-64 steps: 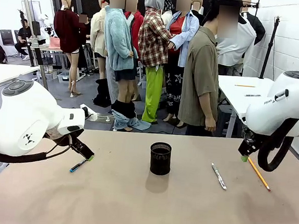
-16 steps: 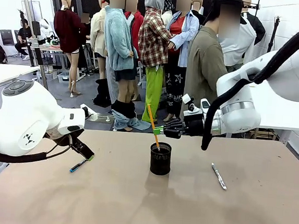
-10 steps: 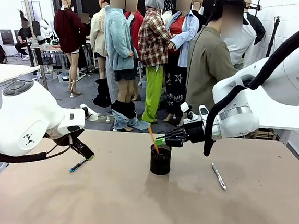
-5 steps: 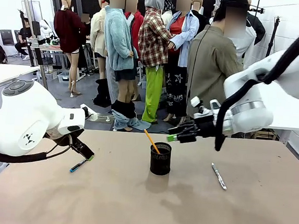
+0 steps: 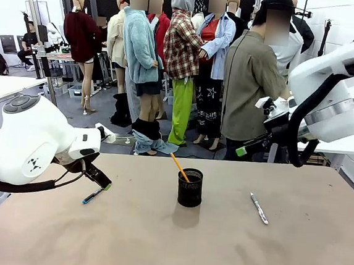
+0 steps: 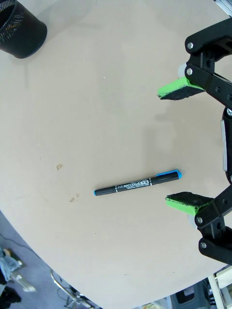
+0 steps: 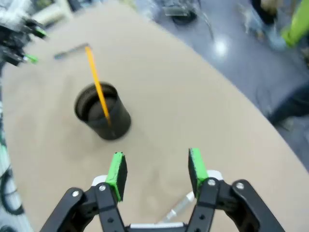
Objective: Place the pens into the pen holder.
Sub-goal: Pick up a writing instrument from the table and place it into the Pen holder.
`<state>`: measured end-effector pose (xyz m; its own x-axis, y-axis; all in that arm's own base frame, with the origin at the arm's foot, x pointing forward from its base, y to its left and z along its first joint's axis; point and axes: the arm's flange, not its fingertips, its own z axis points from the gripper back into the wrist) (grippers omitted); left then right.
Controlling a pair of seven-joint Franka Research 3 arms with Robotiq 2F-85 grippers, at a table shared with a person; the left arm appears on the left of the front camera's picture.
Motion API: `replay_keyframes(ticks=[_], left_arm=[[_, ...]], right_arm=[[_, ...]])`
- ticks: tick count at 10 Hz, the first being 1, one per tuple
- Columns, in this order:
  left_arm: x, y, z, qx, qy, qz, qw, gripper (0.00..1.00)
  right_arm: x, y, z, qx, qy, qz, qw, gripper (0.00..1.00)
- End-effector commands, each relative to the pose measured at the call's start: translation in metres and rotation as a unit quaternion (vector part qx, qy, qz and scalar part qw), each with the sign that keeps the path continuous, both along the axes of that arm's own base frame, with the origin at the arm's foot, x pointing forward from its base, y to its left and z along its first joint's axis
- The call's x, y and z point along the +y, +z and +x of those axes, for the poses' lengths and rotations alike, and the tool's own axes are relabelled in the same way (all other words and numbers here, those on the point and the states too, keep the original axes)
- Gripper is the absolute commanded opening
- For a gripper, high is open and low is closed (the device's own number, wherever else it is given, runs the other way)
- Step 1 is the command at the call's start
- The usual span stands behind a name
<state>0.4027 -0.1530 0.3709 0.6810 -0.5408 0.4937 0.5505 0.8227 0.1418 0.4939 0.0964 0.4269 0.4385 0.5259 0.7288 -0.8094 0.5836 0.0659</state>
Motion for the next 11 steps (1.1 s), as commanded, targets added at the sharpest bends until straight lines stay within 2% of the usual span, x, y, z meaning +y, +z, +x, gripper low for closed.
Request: replay_keyframes(ticks=[1,4,5,7,9,11], left_arm=[[0.002,0.0,0.0,-0.001,0.002,-0.002,1.0,1.0],[0.002,0.0,0.0,-0.001,0.002,-0.002,1.0,1.0],[0.002,0.0,0.0,-0.001,0.002,-0.002,1.0,1.0],[0.002,0.0,0.0,-0.001,0.002,-0.002,1.0,1.0],[0.002,0.0,0.0,-0.001,0.002,-0.002,1.0,1.0],[0.002,0.0,0.0,-0.001,0.002,-0.002,1.0,1.0]], right_arm=[[0.025,0.011,0.0,0.113,-0.018,-0.068,0.991,0.65],[0.051,0.012,0.002,0.202,-0.054,-0.159,0.965,0.65],[0.056,0.004,0.006,0.213,-0.094,-0.199,0.952,0.65],[0.063,-0.013,0.003,0.253,-0.12,-0.24,0.929,0.65],[0.068,-0.047,0.004,0.279,-0.165,-0.27,0.907,0.65],[0.069,-0.074,0.006,0.289,-0.198,-0.268,0.898,0.65]])
